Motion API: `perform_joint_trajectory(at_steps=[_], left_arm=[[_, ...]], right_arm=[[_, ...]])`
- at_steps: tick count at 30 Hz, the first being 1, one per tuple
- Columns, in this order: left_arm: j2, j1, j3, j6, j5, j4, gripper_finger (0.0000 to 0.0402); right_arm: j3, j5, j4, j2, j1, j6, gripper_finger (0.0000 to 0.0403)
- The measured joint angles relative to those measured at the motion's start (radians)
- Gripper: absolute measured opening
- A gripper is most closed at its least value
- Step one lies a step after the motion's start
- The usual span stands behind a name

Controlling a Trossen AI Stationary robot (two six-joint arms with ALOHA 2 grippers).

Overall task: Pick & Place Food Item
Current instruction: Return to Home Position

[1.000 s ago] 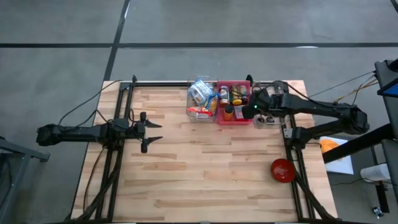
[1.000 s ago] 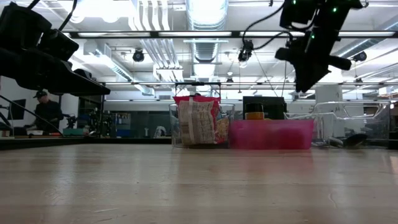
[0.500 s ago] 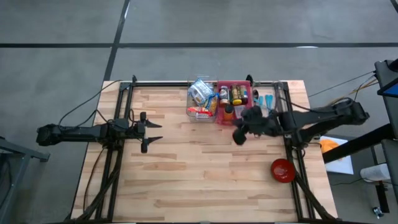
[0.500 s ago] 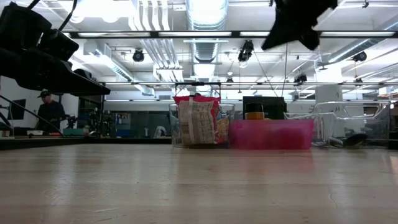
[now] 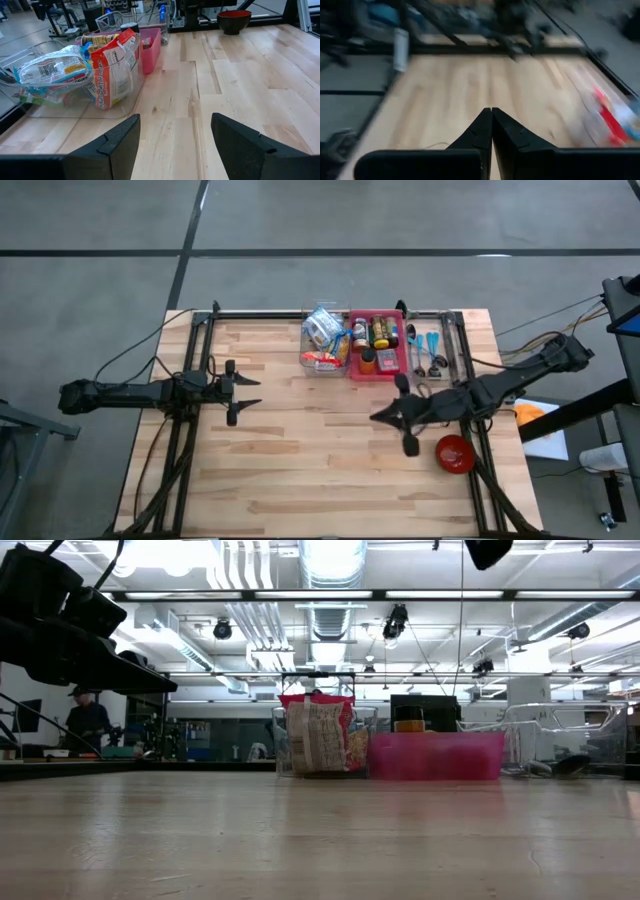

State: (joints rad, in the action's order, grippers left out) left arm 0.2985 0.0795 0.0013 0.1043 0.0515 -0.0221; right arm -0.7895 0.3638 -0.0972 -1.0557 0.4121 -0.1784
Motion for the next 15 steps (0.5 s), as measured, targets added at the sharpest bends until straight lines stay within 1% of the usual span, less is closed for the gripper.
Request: perform_joint_trajectory(at_steps=[2,4,7,15], left_arm=[[0.000,0.000,0.000,0.000,0.000,0.000,0.0244],[0.000,0.000,0.000,0.000,0.000,0.000,0.0244],[0.000,0.000,0.000,0.000,0.000,0.000,0.0244],[0.000,0.000,0.000,0.000,0.000,0.000,0.0244]], right_arm=[[0.067,-0.047,0.091,0.046,-0.008,0.051,0.0008],[0.141,-0.048,0.151,0.101,-0.016,0.056,0.0008],[0.250,-0.047,0.191,0.196,-0.023,0.058,0.0008],[0.462,-0.051,0.199,0.521,-0.022,0.009,0.0008]])
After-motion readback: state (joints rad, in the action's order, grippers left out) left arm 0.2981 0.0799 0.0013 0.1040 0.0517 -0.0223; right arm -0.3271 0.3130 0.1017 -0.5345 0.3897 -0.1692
